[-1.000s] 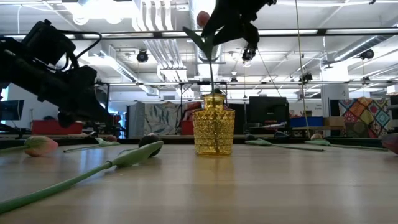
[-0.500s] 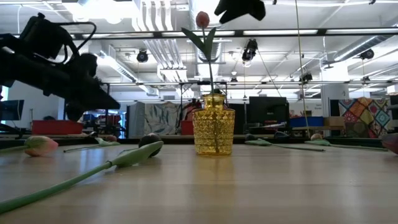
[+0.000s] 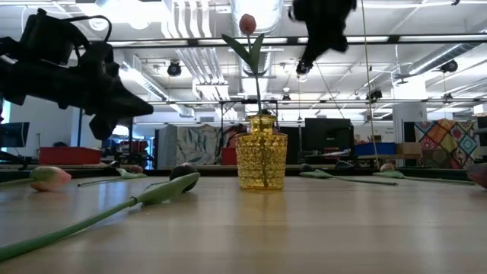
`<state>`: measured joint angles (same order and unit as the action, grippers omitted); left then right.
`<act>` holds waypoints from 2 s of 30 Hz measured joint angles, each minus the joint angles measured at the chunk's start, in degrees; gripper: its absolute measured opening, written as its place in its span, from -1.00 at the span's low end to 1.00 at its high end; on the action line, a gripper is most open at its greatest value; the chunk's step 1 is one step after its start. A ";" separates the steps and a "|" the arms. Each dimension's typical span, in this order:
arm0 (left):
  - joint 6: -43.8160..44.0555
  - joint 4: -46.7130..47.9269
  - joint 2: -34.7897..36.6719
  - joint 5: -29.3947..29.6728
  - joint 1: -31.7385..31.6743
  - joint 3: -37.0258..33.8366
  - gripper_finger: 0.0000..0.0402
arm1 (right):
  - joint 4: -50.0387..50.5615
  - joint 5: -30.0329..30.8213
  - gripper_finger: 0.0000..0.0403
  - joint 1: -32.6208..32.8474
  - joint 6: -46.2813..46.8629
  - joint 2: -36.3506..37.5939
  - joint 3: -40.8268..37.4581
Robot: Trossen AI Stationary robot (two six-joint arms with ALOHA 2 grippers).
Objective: Sort flowers into vase by color
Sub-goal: Put the black tulip into the transparent vase
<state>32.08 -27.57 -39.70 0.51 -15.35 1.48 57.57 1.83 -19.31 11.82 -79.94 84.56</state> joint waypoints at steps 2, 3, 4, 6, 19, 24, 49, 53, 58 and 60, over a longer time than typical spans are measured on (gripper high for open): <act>0.35 -0.19 0.00 0.24 -0.59 0.00 -1.00 | -1.32 -1.94 -0.95 -4.86 0.03 -0.01 -2.93; 0.46 -0.22 0.00 0.25 -0.90 0.00 -1.00 | -2.00 -2.01 -0.95 -7.15 0.31 -0.27 -4.17; 0.60 -0.24 0.00 0.25 -1.16 0.00 -1.00 | -2.55 -2.18 -0.95 -9.27 1.11 -0.68 -5.15; 0.87 -0.31 -0.03 0.27 -1.55 0.00 -1.00 | -2.65 -2.34 -0.94 -13.75 2.84 -2.03 -6.70; 1.55 -0.22 -0.46 0.62 -2.50 0.00 -1.00 | -6.41 -8.43 -0.11 -23.53 3.38 -19.62 -8.50; 1.67 0.06 -0.50 2.57 -2.81 0.00 -1.00 | -6.76 -7.80 0.03 -24.26 3.22 -27.17 -4.87; 1.68 0.08 -0.70 7.98 -3.24 0.00 -1.00 | -19.65 -11.53 -0.94 -24.95 -2.41 -24.71 -1.98; 2.55 0.06 -0.70 8.24 -3.24 0.00 -1.00 | -28.45 -14.77 -0.94 -24.86 -3.56 -18.66 -1.98; 2.99 -0.05 -0.69 11.02 -3.24 0.00 -1.00 | -44.59 -23.28 -0.94 -25.47 -6.65 -14.05 -1.98; 3.00 -0.23 -0.74 11.44 -3.24 0.00 -1.00 | -50.89 -25.95 -0.94 -25.31 -6.74 -13.07 -1.98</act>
<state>35.08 -27.80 -40.45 11.95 -18.59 1.48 6.68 -24.13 -44.62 5.08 -93.01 82.59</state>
